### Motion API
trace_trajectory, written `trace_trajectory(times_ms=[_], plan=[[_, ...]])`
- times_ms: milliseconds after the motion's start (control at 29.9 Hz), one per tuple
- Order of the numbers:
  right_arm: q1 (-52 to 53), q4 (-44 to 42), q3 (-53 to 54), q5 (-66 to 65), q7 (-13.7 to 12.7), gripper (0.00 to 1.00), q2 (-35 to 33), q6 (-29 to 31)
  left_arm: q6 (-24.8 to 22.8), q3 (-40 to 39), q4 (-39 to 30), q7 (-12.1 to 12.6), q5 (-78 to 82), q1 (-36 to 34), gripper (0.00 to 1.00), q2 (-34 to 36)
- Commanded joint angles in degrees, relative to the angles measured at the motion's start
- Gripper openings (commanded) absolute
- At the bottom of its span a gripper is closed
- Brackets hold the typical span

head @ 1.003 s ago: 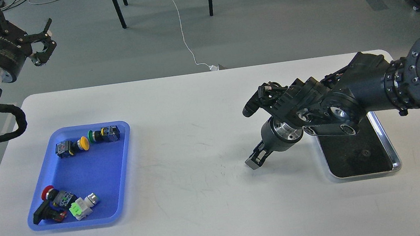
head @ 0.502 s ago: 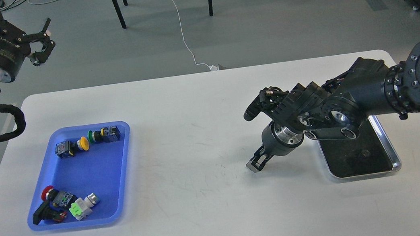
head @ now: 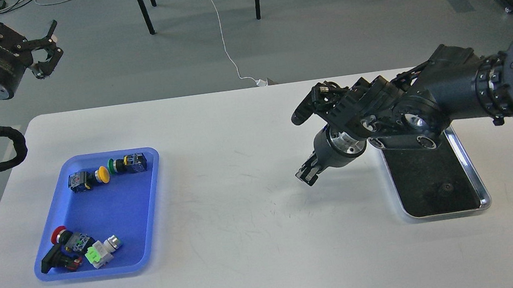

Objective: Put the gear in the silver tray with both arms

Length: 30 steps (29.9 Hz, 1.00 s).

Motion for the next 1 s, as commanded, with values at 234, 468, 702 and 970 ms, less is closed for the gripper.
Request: trace_trajectory(times_ms=[234,468,702,970], plan=[[0.60,2.66,-0.08,-10.01,0.17,0.21,-24.18,-0.57,0.05,-0.12,-0.26,0.18,0.00,0.00,0.98,0.59],[-5.03,1.96,-0.17,-12.04,0.17,0.21,-29.55,-3.47,0.32,-0.12,-0.35,0.62,0.00,0.00,0.98,-1.60],[-9.86,-1.90,-0.09,-12.13,0.08,0.24,-28.51,-5.40,0.23,-0.12,-0.35,0.62,0.00,0.70,0.98,-3.01],[-11.36,-2.96,0.00,-12.04,0.08,0.43,-26.92,-6.46,0.49,-0.21,-0.35,0.62,0.00,0.79,0.98,-2.92]])
